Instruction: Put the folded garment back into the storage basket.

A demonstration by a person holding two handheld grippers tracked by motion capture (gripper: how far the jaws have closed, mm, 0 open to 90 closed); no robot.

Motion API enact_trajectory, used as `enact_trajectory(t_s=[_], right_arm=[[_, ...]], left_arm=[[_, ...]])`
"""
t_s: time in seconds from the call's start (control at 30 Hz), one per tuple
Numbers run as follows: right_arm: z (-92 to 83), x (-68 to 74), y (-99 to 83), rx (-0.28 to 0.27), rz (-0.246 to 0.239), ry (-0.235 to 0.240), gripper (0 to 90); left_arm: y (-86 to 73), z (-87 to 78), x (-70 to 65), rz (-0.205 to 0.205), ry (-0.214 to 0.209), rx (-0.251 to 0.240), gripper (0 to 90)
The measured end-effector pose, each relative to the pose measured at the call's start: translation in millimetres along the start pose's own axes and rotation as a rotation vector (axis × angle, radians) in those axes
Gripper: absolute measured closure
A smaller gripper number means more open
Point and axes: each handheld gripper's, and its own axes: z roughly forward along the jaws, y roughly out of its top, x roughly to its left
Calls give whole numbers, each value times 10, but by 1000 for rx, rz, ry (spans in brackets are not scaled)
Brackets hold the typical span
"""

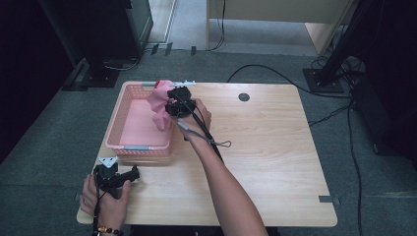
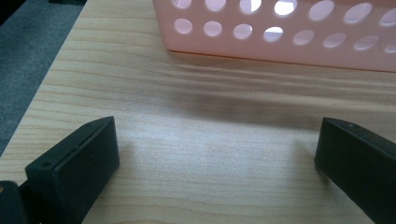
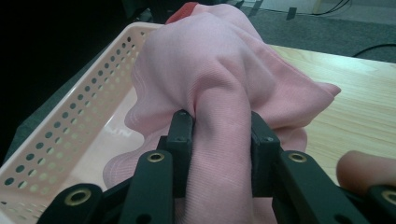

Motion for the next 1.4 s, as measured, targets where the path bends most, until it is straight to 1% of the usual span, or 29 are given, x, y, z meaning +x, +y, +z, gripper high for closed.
enact_trajectory(t_s=[0.57, 0.83, 1.03, 1.2, 1.33, 1.4], right_arm=[[247, 438, 20, 23, -35, 37, 691], [386, 637, -9, 41, -51, 46, 691], [500, 786, -46, 42, -69, 44, 690], [639, 874, -108, 56, -76, 42, 689], [752, 908, -172, 64, -63, 63, 686], [801, 936, -206, 71, -66, 62, 685]], left_arm=[[1, -2, 1, 2, -1, 3, 0], [1, -2, 1, 2, -1, 3, 0], [1, -1, 2, 2, -1, 2, 0], [-1, 1, 0, 0, 0, -1, 0], [0, 0, 1, 2, 0, 1, 0], [1, 1, 2, 3, -1, 1, 0]])
